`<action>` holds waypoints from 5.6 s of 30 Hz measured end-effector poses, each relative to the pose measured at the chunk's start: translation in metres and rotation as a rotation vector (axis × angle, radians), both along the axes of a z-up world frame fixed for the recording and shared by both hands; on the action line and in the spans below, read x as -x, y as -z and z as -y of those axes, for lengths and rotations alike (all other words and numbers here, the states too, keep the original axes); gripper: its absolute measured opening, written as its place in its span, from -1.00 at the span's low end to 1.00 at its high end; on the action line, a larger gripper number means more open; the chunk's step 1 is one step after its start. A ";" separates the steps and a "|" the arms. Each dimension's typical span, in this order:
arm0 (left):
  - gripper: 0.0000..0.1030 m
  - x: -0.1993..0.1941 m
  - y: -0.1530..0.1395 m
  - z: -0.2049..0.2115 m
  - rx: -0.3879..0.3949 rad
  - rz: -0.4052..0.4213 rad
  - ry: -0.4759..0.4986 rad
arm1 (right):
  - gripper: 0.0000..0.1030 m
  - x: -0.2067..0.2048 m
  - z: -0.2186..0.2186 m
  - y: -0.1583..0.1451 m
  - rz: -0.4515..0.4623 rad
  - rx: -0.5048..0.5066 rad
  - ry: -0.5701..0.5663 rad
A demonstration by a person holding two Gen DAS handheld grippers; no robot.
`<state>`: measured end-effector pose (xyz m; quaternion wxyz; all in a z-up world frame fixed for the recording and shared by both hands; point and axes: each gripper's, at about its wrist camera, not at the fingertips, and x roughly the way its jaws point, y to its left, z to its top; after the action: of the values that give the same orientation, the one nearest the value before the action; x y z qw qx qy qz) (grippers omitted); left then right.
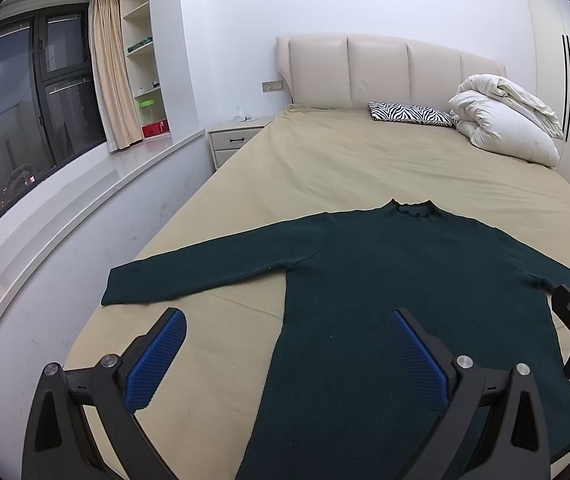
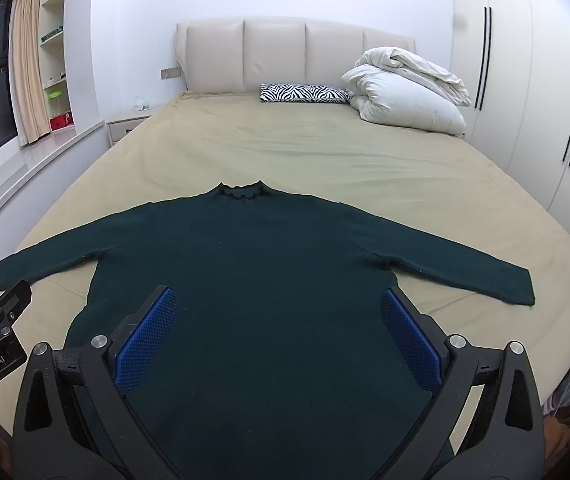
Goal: Fold small clothes
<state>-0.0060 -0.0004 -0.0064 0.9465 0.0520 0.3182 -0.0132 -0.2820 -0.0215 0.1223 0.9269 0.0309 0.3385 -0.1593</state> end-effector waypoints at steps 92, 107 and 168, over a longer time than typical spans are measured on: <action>1.00 -0.003 0.025 0.004 0.066 -0.078 0.046 | 1.00 -0.002 0.038 0.023 -0.034 -0.090 0.052; 1.00 -0.040 0.065 0.064 -0.043 -0.108 0.160 | 0.95 0.091 0.374 0.128 0.138 -0.650 0.592; -0.83 -0.233 0.123 0.145 0.611 -0.534 0.365 | 0.44 -0.122 0.444 0.195 0.081 -1.099 0.073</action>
<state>0.2265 -0.1453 -0.1295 0.7854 -0.1798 0.5184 -0.2864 -0.1603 -0.4652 -0.0732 0.7804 0.5280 0.3349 0.0102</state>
